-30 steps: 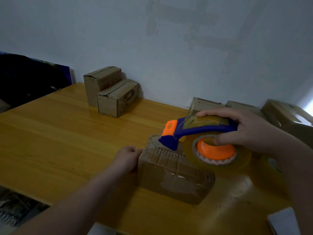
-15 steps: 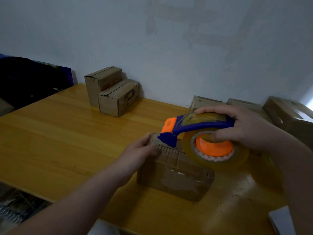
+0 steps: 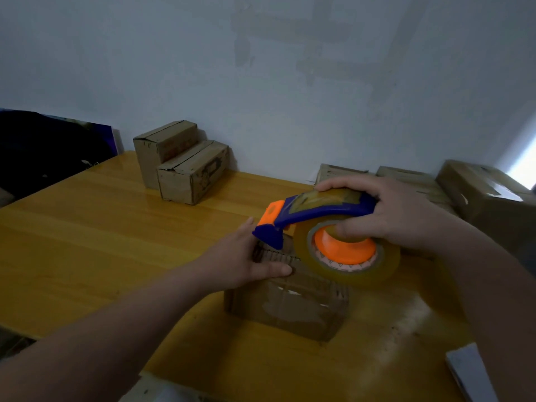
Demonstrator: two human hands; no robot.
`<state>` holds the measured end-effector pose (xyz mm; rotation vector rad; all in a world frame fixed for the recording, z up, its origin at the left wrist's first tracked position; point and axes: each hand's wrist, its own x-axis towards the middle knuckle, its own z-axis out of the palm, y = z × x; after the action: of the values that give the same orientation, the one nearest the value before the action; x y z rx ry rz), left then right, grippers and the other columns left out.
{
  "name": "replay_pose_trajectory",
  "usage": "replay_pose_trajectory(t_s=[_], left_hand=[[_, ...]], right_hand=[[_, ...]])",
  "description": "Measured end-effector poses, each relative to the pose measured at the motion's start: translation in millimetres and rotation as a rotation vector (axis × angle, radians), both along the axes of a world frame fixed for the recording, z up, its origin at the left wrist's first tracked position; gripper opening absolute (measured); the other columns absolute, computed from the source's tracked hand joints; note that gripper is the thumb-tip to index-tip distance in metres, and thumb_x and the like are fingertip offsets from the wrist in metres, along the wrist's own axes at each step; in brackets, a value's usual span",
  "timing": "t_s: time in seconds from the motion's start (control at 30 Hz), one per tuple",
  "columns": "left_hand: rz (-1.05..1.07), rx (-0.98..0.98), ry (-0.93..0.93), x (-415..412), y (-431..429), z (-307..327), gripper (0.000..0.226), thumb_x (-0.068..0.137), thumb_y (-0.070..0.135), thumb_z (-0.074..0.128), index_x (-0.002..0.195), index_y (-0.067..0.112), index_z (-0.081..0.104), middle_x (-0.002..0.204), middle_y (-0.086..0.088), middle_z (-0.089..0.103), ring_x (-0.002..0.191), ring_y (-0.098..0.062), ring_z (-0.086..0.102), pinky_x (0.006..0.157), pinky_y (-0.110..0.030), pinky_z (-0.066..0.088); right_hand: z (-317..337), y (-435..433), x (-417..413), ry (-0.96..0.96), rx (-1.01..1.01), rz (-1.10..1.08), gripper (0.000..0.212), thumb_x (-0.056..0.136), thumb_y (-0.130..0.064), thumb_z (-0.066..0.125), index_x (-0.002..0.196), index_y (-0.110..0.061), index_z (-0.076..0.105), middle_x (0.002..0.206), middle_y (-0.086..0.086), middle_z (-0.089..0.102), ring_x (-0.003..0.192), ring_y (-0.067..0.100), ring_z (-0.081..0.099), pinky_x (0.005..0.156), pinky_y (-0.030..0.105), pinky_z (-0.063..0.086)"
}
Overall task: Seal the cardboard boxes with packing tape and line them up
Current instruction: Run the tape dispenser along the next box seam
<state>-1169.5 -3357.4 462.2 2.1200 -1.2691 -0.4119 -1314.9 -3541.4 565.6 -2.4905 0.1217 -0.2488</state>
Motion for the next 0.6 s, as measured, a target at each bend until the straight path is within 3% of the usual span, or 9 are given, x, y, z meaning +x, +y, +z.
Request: replay_pose_trajectory(t_s=[0.1,0.2,0.27,0.37,0.43,0.5,0.6], left_hand=[[0.006,0.021,-0.038,3,0,-1,0.047,0.072,0.072,0.056,0.112,0.061,0.034,0.145,0.010,0.040,0.138,-0.018,0.031,0.109,-0.045,0.035],[0.012,0.063,-0.084,0,-3,2,0.060,0.076,0.067,0.054,0.131,0.050,0.034,0.151,0.011,0.030,0.145,-0.018,0.014,0.115,-0.040,0.023],[0.011,0.079,-0.084,0,-3,4,0.064,0.075,0.067,0.053,0.133,0.045,0.037,0.152,0.012,0.029,0.147,-0.015,0.003,0.114,-0.038,0.019],[-0.015,0.134,-0.084,3,-1,5,0.089,0.064,0.089,0.042,0.137,0.039,0.034,0.151,0.011,0.033,0.147,-0.016,-0.001,0.112,-0.043,0.021],[0.004,0.207,-0.118,2,-3,6,0.097,0.067,0.088,0.040,0.145,0.032,0.027,0.154,0.006,0.028,0.147,-0.015,-0.003,0.112,-0.043,0.022],[-0.004,0.245,-0.173,1,-5,9,0.095,0.071,0.083,0.036,0.148,0.028,0.022,0.157,0.006,0.022,0.147,-0.016,-0.005,0.114,-0.043,0.019],[-0.054,0.360,-0.365,2,-6,11,0.120,0.055,0.097,0.002,0.152,0.027,0.009,0.160,0.008,0.008,0.146,-0.016,-0.009,0.116,-0.046,0.008]], right_hand=[[1,-5,-2,-0.004,0.044,-0.001,0.051,0.072,-0.029,0.079,0.113,-0.052,0.058,0.105,-0.019,0.061,0.086,0.003,0.063,0.077,0.024,0.054],[5,-12,-7,0.007,0.037,0.016,0.054,0.070,-0.030,0.080,0.116,-0.050,0.059,0.101,-0.019,0.064,0.087,-0.003,0.062,0.073,0.011,0.049],[8,-16,-13,0.031,0.020,0.029,0.053,0.070,-0.029,0.079,0.114,-0.051,0.058,0.096,-0.024,0.063,0.087,-0.005,0.061,0.069,0.007,0.046],[12,-29,-31,0.061,0.014,0.011,0.050,0.072,-0.026,0.079,0.107,-0.055,0.059,0.094,-0.022,0.062,0.082,0.006,0.063,0.071,0.020,0.053],[11,-43,-48,0.101,0.044,-0.021,0.052,0.070,-0.025,0.080,0.104,-0.058,0.058,0.096,-0.015,0.064,0.082,0.011,0.065,0.077,0.033,0.056],[3,-51,-61,0.167,0.085,-0.062,0.057,0.070,-0.023,0.080,0.104,-0.062,0.055,0.104,-0.012,0.061,0.086,0.014,0.064,0.077,0.037,0.057],[-18,-53,-70,0.226,0.042,-0.059,0.062,0.075,-0.017,0.077,0.109,-0.061,0.048,0.111,0.002,0.060,0.087,0.023,0.063,0.073,0.042,0.056]])
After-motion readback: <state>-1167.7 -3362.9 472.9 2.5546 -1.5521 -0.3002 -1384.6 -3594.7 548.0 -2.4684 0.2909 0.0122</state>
